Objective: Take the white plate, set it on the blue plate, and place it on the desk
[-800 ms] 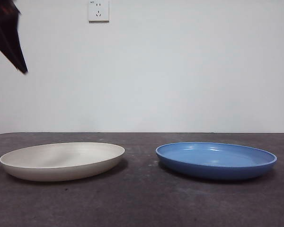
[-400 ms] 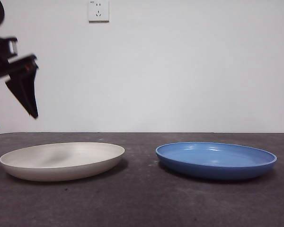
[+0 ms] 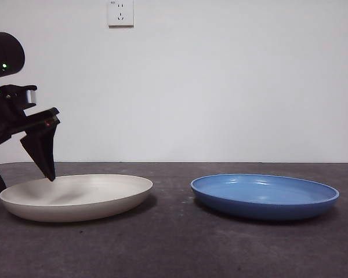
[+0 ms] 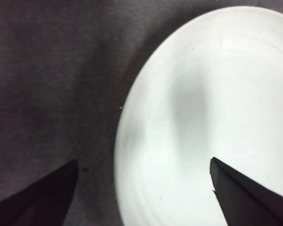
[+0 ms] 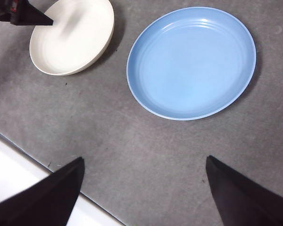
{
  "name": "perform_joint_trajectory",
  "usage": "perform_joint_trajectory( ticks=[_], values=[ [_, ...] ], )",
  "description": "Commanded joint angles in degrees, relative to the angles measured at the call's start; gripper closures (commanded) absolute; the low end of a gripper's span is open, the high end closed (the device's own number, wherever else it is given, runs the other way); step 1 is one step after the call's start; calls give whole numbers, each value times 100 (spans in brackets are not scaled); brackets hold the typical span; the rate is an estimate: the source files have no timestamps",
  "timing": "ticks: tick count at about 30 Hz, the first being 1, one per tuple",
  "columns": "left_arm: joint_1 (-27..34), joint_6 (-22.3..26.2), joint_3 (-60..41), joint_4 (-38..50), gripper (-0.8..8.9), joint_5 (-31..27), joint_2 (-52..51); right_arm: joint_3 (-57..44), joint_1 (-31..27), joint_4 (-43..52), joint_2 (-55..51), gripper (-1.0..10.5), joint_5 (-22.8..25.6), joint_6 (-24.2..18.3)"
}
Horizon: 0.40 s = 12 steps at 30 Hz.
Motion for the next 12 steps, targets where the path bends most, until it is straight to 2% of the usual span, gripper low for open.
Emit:
perform_joint_trajectory(
  ticks=[1,4,12],
  values=[
    [-37,42,125,39,381,-13,201,116,24,59,24,534,-13,42],
    [-63,42,125,28,398,-15,262,116,24,57,24,534,-11,42],
    [-79,37,125,13,708,-22,267,116,24,57,24,534,-11,42]
  ],
)
